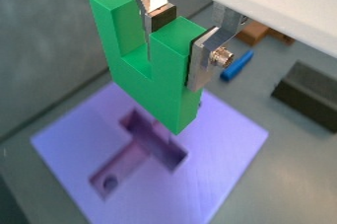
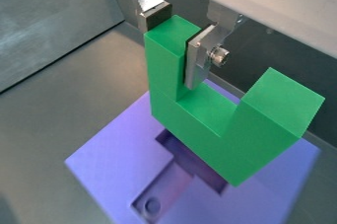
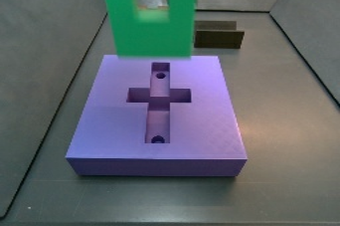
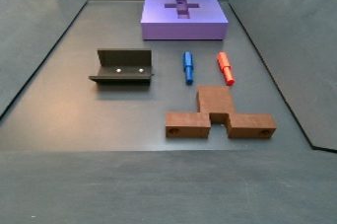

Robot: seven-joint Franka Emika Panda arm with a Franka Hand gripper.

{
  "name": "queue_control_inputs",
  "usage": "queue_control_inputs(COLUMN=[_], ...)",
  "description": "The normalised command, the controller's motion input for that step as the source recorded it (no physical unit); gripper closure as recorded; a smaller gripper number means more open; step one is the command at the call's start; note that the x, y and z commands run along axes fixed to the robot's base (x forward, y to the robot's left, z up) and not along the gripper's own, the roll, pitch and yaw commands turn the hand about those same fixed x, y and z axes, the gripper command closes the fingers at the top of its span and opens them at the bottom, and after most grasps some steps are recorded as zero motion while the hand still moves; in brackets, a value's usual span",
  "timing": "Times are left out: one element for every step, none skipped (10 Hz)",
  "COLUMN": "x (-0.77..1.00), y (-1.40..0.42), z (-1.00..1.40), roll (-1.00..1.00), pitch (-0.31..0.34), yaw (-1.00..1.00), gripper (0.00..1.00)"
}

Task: Pick up the green object. Move up. Move to above the board. Insert the green object.
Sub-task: Insert the green object.

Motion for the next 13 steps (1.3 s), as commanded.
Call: queue_control_inputs(x=[0.69, 0.54, 0.55, 0.49, 0.17, 0.06, 0.0, 0.03, 0.1, 0.0, 0.06, 0.0, -0.15], y=[-0.31, -0.11, -0.04, -0.01, 0.0, 0.0, 0.0, 0.0, 0.11, 0.09, 0.0, -0.06, -0.02], z=[-0.37, -0.42, -0.29, -0.21, -0.33, -0.37, -0.27, -0.17, 0.0, 0.0, 0.0, -0.05, -0.14], roll=[0.28, 0.17, 0.23, 0.26, 0.01, -0.11, -0.2, -0.3, -0.4, -0.33, -0.12, 0.06, 0.14], pitch=[0.0, 0.0, 0.0, 0.017, 0.003, 0.0, 0.0, 0.0, 0.0, -0.016, -0.027, -0.03, -0.09], yaw=[0.17, 0.16, 0.07, 0.0, -0.23, -0.17, 0.0, 0.0, 0.0, 0.07, 0.07, 0.03, 0.1], gripper=[1.0, 1.0, 1.0, 1.0, 1.0, 1.0, 1.0, 1.0, 1.0, 1.0, 1.0, 1.0, 1.0])
